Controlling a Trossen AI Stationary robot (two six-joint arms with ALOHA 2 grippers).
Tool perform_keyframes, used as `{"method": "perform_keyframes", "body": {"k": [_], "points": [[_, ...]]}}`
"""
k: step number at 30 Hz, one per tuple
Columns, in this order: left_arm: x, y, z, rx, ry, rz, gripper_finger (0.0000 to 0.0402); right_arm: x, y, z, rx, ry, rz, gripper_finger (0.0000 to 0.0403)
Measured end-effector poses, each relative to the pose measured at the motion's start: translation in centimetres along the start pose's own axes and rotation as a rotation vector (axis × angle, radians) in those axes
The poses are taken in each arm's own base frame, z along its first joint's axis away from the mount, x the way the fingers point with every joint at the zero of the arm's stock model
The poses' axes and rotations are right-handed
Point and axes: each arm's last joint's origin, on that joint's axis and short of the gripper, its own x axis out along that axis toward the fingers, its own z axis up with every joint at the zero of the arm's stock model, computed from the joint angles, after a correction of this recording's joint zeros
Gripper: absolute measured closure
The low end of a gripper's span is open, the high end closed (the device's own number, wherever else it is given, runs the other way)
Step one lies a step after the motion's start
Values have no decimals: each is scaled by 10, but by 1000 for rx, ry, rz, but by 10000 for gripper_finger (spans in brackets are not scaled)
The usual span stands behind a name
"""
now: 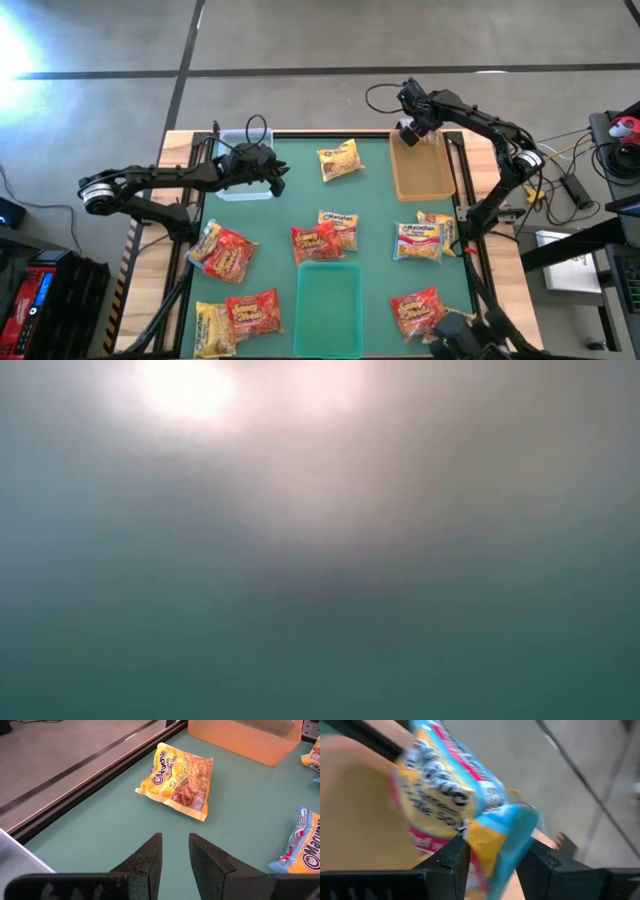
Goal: Sort Maruchan noodles
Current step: Put the blue noodle pack into the yellow bin
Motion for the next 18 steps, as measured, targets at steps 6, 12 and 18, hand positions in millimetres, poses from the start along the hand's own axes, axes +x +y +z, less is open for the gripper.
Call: {"method": "perform_keyframes", "body": {"k": [6, 12, 18], "points": [[0, 0, 0, -7, 0, 0, 322, 1, -4, -3, 16, 45, -182, 284], [0, 0, -1, -7, 5, 0, 322, 1, -1, -4, 12, 46, -53, 284], [0, 0, -1, -7, 9, 1, 322, 1, -5, -4, 42, 50, -215, 284]]}}
